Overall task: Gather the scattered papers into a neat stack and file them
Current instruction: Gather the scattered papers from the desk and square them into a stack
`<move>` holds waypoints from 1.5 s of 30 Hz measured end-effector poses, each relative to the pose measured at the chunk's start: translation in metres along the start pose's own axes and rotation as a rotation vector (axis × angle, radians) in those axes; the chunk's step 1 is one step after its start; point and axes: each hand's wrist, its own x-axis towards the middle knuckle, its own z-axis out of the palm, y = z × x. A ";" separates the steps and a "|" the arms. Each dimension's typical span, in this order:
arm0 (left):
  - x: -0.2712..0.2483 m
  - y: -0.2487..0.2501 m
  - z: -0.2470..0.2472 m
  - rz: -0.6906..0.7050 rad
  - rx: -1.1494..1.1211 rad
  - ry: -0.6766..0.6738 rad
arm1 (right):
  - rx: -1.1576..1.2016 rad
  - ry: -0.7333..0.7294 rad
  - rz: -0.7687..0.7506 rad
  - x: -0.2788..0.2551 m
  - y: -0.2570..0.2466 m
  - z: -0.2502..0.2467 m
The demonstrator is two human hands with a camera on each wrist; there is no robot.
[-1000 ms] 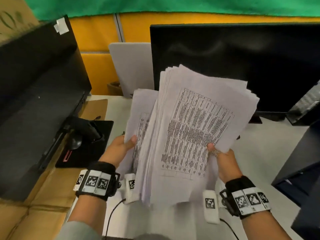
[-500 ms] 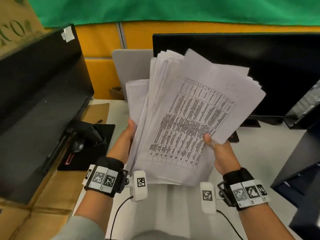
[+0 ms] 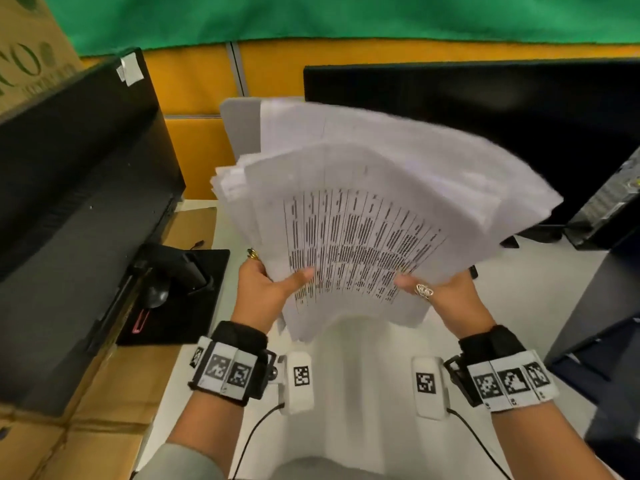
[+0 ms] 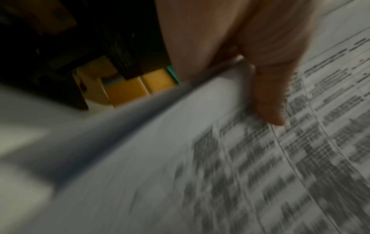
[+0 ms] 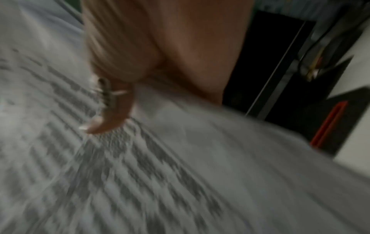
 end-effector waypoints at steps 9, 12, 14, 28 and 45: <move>0.011 0.021 -0.001 0.059 0.090 -0.307 | 0.115 -0.126 -0.065 -0.004 -0.015 -0.010; 0.013 0.025 0.010 0.102 0.117 -0.325 | 0.119 -0.139 -0.101 0.003 -0.023 -0.001; 0.013 0.024 0.016 0.126 0.085 -0.224 | 0.100 -0.104 -0.112 0.003 -0.025 0.002; -0.005 0.049 0.020 0.845 0.549 0.252 | 0.045 0.115 -0.124 -0.005 -0.031 0.005; -0.028 0.080 0.081 0.805 1.388 0.028 | 0.055 -0.064 -0.121 -0.001 -0.025 0.007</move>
